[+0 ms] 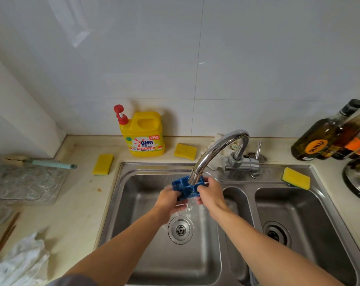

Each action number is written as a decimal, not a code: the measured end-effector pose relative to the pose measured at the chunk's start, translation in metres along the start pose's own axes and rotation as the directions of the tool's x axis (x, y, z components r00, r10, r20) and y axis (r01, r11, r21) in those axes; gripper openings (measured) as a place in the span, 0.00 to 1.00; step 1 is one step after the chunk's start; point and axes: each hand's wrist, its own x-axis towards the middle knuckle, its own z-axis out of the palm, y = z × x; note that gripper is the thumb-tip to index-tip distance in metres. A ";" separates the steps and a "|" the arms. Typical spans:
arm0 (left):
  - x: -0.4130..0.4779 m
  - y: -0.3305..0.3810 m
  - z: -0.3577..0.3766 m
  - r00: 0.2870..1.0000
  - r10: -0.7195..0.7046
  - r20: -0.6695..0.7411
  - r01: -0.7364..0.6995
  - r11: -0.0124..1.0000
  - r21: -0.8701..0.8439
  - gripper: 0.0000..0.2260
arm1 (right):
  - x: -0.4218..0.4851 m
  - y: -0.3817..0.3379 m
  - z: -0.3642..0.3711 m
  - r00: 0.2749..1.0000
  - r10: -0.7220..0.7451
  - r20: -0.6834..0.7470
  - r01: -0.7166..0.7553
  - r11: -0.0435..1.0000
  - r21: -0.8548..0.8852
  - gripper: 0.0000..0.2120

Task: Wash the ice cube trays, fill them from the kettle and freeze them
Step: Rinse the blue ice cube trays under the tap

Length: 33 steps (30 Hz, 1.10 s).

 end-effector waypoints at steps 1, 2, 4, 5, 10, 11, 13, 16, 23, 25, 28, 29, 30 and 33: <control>-0.002 -0.001 0.000 1.000 -0.002 0.023 0.002 0.999 -0.034 0.13 | 0.000 -0.003 -0.002 1.000 -0.006 -0.022 0.007 1.000 0.020 0.10; -0.004 -0.002 0.001 0.999 -0.001 0.043 0.005 0.996 -0.086 0.14 | -0.001 -0.006 -0.004 0.999 -0.006 -0.035 0.008 0.999 0.034 0.11; -0.007 -0.002 0.003 0.997 -0.001 0.074 0.018 0.974 -0.224 0.16 | -0.003 -0.011 -0.009 1.000 -0.009 -0.027 0.011 0.999 0.045 0.12; -0.008 -0.002 0.004 0.996 0.003 0.092 0.024 0.959 -0.283 0.16 | -0.004 -0.013 -0.012 1.000 -0.018 -0.014 0.018 0.999 0.039 0.12; -0.004 0.000 0.019 0.992 -0.040 0.122 0.093 0.878 -0.469 0.26 | -0.015 -0.017 -0.021 0.995 -0.086 0.043 0.088 0.995 -0.041 0.11; -0.002 0.001 0.022 0.991 -0.048 0.126 0.103 0.873 -0.477 0.29 | -0.017 -0.017 -0.022 0.994 -0.097 0.051 0.099 0.994 -0.054 0.11; 0.000 0.003 0.029 0.992 -0.060 0.112 0.106 0.878 -0.467 0.31 | -0.020 -0.016 -0.026 0.992 -0.114 0.052 0.118 0.990 -0.077 0.11; 0.002 0.007 0.035 0.993 -0.066 0.100 0.101 0.909 -0.405 0.32 | -0.021 -0.017 -0.032 0.990 -0.131 0.047 0.135 0.986 -0.096 0.11; 0.001 0.009 0.042 0.972 -0.092 0.215 0.170 0.909 -0.380 0.35 | -0.018 -0.019 -0.042 0.991 -0.121 0.050 0.127 0.983 -0.133 0.12; 0.000 0.008 0.042 0.967 -0.097 0.235 0.186 0.900 -0.394 0.35 | -0.017 -0.018 -0.042 0.991 -0.121 0.050 0.127 0.983 -0.133 0.12; -0.001 0.006 0.040 0.963 -0.106 0.247 0.202 0.892 -0.405 0.33 | -0.018 -0.018 -0.041 0.991 -0.122 0.054 0.128 0.983 -0.130 0.12; -0.001 0.005 0.038 0.963 -0.110 0.248 0.206 0.891 -0.404 0.32 | -0.018 -0.018 -0.041 0.991 -0.118 0.058 0.124 0.984 -0.126 0.11; -0.001 0.004 0.037 0.962 -0.115 0.249 0.210 0.892 -0.401 0.32 | -0.019 -0.018 -0.041 0.992 -0.113 0.064 0.120 0.985 -0.121 0.11; 0.001 0.002 0.034 0.959 -0.126 0.252 0.220 0.895 -0.389 0.31 | -0.020 -0.017 -0.039 0.992 -0.101 0.075 0.110 0.986 -0.122 0.12</control>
